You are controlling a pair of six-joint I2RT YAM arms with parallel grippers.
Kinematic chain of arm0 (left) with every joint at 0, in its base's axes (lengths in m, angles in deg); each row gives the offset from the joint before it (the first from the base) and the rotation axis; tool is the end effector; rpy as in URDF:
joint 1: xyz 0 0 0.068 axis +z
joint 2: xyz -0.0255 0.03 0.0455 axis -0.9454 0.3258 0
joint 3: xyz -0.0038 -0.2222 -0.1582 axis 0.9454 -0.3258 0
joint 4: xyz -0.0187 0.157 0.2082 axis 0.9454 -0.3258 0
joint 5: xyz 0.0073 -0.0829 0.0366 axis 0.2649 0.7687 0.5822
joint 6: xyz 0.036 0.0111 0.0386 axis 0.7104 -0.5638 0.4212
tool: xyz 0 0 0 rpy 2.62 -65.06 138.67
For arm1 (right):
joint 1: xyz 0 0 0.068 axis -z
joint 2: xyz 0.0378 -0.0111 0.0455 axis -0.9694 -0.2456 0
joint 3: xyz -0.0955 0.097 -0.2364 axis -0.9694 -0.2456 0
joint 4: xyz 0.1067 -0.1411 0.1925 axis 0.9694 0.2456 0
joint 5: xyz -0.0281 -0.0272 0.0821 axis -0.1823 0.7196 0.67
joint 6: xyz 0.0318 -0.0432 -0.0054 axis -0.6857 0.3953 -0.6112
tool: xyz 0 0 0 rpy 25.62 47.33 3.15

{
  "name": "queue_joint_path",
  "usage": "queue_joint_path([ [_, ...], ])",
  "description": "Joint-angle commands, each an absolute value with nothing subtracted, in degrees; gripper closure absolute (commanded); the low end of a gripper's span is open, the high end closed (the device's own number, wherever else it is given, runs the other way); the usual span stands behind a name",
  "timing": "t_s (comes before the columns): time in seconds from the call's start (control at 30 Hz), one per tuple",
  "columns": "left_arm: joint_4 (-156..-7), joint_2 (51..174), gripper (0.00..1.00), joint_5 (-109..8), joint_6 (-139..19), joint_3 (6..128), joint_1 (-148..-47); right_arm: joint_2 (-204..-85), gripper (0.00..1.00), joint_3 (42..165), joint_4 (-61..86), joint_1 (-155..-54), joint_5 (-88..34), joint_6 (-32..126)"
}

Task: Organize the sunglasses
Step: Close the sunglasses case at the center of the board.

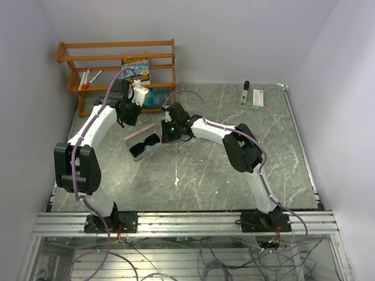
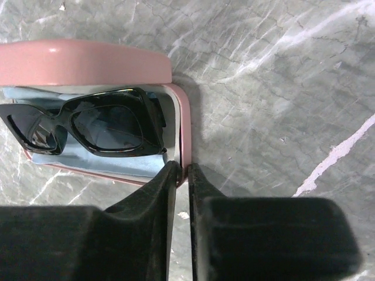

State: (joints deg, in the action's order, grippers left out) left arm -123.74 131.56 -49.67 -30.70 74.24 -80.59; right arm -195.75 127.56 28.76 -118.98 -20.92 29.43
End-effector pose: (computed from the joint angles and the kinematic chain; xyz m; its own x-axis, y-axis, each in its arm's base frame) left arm 0.3499 -0.0649 0.2793 -0.6928 0.4291 -0.5795 0.4937 0.8680 0.0525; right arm 0.3644 0.3538 0.1474 -0.8232 -0.2209 -0.5230 -0.4803 0.7623 0.4339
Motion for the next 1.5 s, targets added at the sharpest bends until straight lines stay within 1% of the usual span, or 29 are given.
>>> queue_joint_path([
  [0.0, -121.24, 132.33, 0.93, -50.66, -31.41, 75.72, -79.48, -196.99, 0.91, 127.23, 28.41, -119.25, -21.11, 29.55],
  [0.07, -121.58, 133.43, 0.93, -50.1, -31.09, 76.2, -79.43, -196.91, 0.98, 126.99, 28.2, -119.17, -20.8, 29.39],
  [0.1, -121.61, 134.1, 0.93, -49.89, -31.05, 76.28, -79.42, -196.78, 1.0, 126.86, 28.06, -119.24, -20.56, 29.24],
  [0.47, -121.12, 139.71, 0.93, -48.27, -31.61, 75.65, -79.42, -195.09, 1.0, 124.66, 26.81, -119.45, -21.47, 27.99],
  [0.77, -121.42, 137.94, 0.93, -46.06, -31.83, 71.98, -79.51, -193.0, 1.0, 122.5, 26.86, -119.78, -22.71, 25.83],
  [1.0, -120.0, 136.04, 0.93, -48.29, -31.33, 68.48, -80.29, -195.29, 1.0, 125.35, 32.93, -120.39, -27.04, 22.27],
  [1.47, -117.92, 135.67, 0.93, -54.7, -33.2, 63.01, -86.96, -194.35, 1.0, 120.05, 30.51, -120.3, -26.89, 14.51],
])
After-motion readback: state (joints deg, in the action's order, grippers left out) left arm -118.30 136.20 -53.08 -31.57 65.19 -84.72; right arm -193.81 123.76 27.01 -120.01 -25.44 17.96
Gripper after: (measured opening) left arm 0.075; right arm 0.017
